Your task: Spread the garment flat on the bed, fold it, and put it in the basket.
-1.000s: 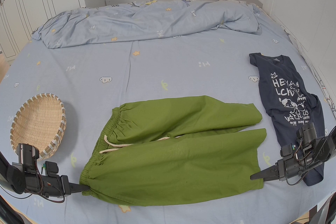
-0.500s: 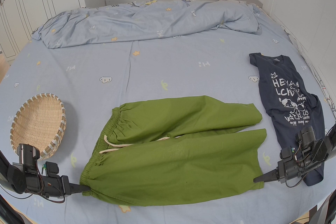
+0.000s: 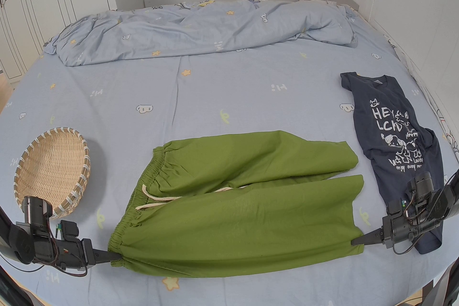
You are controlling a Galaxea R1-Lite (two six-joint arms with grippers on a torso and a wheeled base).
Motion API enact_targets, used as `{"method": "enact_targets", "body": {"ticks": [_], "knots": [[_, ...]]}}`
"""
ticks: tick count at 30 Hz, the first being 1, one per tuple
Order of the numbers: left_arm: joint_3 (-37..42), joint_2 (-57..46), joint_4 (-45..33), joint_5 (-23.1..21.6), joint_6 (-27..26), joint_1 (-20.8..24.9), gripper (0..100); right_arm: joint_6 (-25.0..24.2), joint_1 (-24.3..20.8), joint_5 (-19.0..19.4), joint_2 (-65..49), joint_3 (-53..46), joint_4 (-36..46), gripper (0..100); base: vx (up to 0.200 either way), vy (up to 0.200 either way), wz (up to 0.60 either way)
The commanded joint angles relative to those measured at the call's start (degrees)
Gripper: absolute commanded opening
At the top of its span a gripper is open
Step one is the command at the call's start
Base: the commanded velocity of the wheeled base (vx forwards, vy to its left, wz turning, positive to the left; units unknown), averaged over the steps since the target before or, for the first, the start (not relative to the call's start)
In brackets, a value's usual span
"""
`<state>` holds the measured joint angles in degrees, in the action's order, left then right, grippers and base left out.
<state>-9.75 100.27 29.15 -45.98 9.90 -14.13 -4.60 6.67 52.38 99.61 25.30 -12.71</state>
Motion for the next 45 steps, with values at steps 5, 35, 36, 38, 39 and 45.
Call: {"method": "enact_targets", "body": {"ticks": [5, 35, 36, 38, 39, 45], "knots": [[-0.1, -6.1, -2.1, -0.1, -0.1, -1.3, 0, -3.1, -3.8, -4.2, -14.8, 2.6, 10.1, 0, 0.000, 0.000, 0.00], [-2.7, -13.8, -29.0, 0.7, -14.7, -9.6, 0, -9.2, -18.0, -29.7, -21.5, -13.2, 2.2, 0, 0.000, 0.000, 0.00], [-2.6, -13.4, -29.4, 0.8, -14.7, -9.4, 0, -9.3, -18.1, -29.7, -21.1, -13.2, 2.2, 0, 0.000, 0.000, 0.00], [-2.3, -12.9, -30.0, 1.1, -14.8, -9.1, 0, -9.3, -18.3, -29.7, -19.9, -13.3, 1.6, 0, 0.000, 0.000, 0.00], [-2.3, -12.9, -30.0, 1.1, -14.8, -9.1, 0, -9.3, -18.3, -29.7, -19.9, -13.3, 1.6, 0, 0.000, 0.000, 0.00], [-1.3, -12.3, -30.3, 1.4, -15.0, -7.4, 0, -9.3, -18.4, -29.8, -15.2, -15.3, -3.3, 0, 0.000, 0.000, 0.00]]}}
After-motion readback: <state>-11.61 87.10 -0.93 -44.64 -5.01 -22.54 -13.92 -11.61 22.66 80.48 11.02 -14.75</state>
